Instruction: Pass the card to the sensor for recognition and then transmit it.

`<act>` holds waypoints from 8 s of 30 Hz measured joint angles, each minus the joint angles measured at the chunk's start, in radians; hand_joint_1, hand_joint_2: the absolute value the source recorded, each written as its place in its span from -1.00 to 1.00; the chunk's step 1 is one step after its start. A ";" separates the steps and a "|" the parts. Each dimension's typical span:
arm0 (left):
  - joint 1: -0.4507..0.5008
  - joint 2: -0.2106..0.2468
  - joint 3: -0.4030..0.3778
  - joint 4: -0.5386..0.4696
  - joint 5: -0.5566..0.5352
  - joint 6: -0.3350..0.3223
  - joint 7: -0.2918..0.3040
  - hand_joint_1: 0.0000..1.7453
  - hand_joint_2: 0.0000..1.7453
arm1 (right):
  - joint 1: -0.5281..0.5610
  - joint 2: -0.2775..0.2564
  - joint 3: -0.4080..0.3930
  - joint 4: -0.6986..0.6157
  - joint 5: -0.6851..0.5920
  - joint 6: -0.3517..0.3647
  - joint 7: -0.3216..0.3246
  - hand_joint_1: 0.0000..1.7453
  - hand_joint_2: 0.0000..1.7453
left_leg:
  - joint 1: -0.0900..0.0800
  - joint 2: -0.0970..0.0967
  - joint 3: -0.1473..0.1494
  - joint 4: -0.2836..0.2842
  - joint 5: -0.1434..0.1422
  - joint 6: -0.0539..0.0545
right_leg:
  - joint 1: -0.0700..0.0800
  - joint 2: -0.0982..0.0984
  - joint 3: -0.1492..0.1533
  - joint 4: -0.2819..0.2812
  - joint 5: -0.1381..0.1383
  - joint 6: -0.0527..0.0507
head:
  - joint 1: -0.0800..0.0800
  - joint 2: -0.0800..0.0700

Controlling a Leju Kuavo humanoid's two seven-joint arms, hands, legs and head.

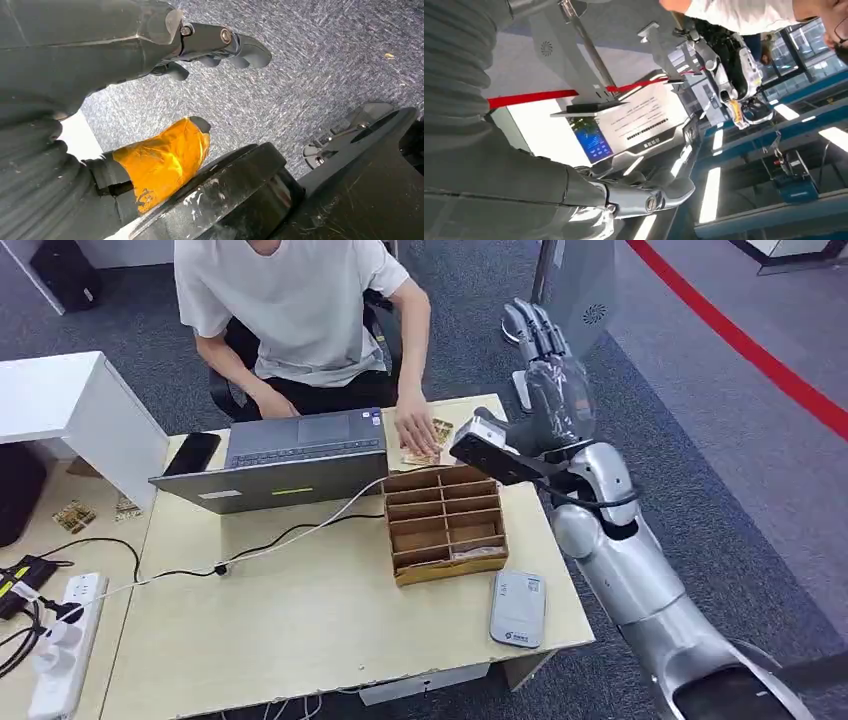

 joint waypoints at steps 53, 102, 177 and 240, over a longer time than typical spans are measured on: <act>-0.011 0.000 -0.003 0.000 -0.016 -0.035 -0.011 -1.00 1.00 | -0.004 -0.076 0.075 0.064 0.259 -0.031 0.101 1.00 1.00 | 0.000 -0.002 -0.001 0.002 0.000 0.000 | 0.000 -0.002 -0.001 0.000 0.000 0.000 | 0.000 0.000; -0.006 0.001 0.030 0.000 0.006 -0.036 -0.001 -1.00 1.00 | 0.657 -0.094 -0.055 -0.088 0.461 -0.214 0.077 1.00 1.00 | 0.000 -0.005 0.001 0.003 0.000 0.001 | 0.000 -0.006 -0.004 0.000 0.000 0.001 | 0.000 0.000; -0.019 -0.005 0.040 0.000 -0.089 -0.069 0.011 -1.00 1.00 | -0.325 0.008 0.270 0.323 0.410 0.049 0.109 -1.00 1.00 | 0.000 -0.005 -0.005 0.005 0.006 0.001 | 0.000 -0.004 -0.011 0.004 0.006 0.002 | 0.000 0.000; -0.003 -0.005 0.084 0.000 -0.135 -0.037 0.070 -1.00 1.00 | 0.472 -0.011 0.179 -0.041 0.443 -0.150 0.098 -1.00 1.00 | 0.001 -0.005 -0.007 0.005 0.005 0.001 | 0.001 -0.005 -0.012 0.004 0.005 0.003 | 0.000 0.000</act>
